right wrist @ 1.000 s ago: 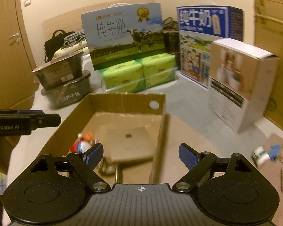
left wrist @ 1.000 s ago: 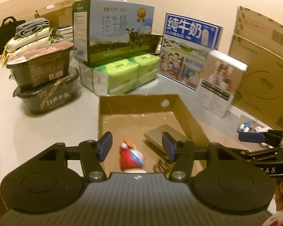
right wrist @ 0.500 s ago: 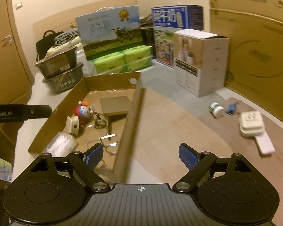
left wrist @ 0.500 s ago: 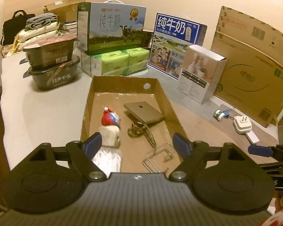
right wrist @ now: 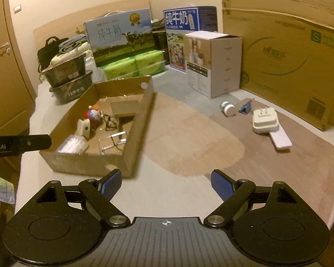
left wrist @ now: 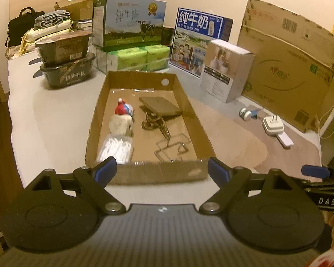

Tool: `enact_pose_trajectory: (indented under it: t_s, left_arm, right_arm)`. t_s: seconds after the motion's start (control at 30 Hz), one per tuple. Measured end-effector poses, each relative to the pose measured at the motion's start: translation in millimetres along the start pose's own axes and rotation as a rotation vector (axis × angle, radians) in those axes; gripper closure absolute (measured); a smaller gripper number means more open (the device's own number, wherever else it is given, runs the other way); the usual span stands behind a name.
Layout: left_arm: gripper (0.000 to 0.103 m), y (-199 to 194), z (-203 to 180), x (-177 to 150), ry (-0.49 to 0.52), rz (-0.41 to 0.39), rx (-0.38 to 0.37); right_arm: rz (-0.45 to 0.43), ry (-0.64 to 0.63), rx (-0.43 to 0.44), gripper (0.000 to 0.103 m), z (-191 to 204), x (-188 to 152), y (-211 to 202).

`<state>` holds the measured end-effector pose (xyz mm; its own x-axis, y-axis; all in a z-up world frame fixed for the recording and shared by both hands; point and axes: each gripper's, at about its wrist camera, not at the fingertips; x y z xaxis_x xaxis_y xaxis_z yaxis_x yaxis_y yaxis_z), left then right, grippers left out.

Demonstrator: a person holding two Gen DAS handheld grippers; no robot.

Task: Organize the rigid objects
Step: 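Move both open grippers toward the white plug adapter and white remote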

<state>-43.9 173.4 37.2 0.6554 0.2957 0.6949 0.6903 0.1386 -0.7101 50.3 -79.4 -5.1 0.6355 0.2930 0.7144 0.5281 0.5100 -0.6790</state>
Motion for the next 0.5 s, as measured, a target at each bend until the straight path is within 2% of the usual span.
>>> enact_pose_trajectory:
  t_s: [0.27, 0.5]
  left_arm:
    - [0.016, -2.0, -24.4, -24.1, 0.029, 0.031, -0.039]
    - [0.016, 7.6, -53.4, -21.1, 0.068, 0.037, -0.102]
  right_arm:
    - [0.024, 0.021, -0.038, 0.016, -17.0, -24.0, -15.0]
    - [0.025, 0.087, -0.090, 0.016, -50.1, -34.4, -27.4]
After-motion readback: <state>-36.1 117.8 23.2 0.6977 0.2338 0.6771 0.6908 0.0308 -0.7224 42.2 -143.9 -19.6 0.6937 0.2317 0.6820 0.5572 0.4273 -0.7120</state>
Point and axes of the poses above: each gripper's, at about its wrist camera, not at the fingertips, and y roughly the way its jaws point, z to its left, x to its top, and after that the axes turned 5 degrees about z, right-handed
